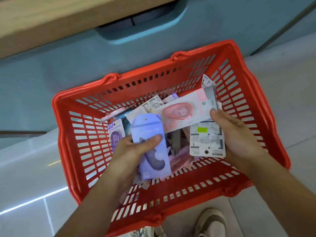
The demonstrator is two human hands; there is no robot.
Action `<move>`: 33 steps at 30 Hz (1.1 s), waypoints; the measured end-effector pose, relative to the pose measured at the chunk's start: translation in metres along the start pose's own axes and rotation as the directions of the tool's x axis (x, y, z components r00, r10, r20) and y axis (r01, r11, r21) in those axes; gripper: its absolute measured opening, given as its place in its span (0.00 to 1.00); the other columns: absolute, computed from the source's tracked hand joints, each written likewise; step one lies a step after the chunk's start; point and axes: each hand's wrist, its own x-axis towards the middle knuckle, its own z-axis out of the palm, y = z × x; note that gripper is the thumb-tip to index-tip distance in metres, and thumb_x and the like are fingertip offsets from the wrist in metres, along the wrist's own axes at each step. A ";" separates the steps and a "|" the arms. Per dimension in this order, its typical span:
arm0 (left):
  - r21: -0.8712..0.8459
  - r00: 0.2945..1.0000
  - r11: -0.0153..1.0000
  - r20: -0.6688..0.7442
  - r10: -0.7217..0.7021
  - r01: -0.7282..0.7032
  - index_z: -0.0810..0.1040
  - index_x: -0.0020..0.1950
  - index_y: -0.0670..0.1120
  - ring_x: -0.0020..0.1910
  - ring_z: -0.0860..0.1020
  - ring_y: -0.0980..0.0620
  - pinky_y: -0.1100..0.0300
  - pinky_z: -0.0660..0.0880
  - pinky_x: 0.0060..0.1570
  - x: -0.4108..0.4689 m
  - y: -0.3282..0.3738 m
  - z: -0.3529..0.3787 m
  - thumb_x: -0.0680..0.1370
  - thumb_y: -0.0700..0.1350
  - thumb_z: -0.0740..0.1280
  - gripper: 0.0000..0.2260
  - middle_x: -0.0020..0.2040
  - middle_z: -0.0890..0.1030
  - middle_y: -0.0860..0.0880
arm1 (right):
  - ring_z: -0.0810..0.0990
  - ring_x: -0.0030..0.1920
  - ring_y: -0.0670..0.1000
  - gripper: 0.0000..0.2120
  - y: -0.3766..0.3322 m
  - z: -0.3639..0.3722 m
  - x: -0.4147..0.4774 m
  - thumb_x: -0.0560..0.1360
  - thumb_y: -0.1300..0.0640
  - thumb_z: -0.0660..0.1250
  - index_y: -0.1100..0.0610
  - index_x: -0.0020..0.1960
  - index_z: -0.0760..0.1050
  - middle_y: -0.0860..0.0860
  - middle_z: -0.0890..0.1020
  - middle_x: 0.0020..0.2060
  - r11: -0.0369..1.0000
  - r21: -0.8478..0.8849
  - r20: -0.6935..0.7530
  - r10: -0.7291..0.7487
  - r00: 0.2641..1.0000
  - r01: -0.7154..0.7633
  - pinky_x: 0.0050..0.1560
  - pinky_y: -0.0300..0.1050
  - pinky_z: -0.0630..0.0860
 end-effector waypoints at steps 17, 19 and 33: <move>0.227 0.976 0.962 0.187 0.109 -0.151 0.82 0.49 0.49 0.38 0.82 0.63 0.71 0.76 0.38 0.024 -0.014 0.067 0.69 0.33 0.76 0.14 0.37 0.84 0.60 | 0.82 0.36 0.42 0.12 0.010 -0.006 -0.019 0.74 0.62 0.72 0.46 0.48 0.73 0.43 0.81 0.42 0.830 -0.500 -0.301 -0.434 0.849 0.247 0.29 0.29 0.75; 0.190 0.991 0.975 0.089 0.098 -0.113 0.82 0.50 0.49 0.39 0.82 0.61 0.70 0.76 0.38 0.036 -0.021 0.065 0.70 0.34 0.76 0.14 0.39 0.84 0.58 | 0.81 0.37 0.41 0.14 0.006 -0.008 -0.025 0.74 0.57 0.72 0.41 0.45 0.70 0.41 0.80 0.41 0.805 -0.542 -0.318 -0.461 0.828 0.240 0.27 0.30 0.75; 0.199 0.939 0.977 -0.318 0.135 -0.073 0.82 0.44 0.41 0.36 0.81 0.45 0.53 0.76 0.33 0.051 -0.029 0.117 0.65 0.49 0.81 0.16 0.38 0.83 0.43 | 0.85 0.38 0.45 0.12 -0.002 -0.023 -0.038 0.74 0.55 0.71 0.41 0.46 0.69 0.41 0.83 0.42 0.823 -0.447 -0.432 -0.541 0.722 0.350 0.31 0.36 0.80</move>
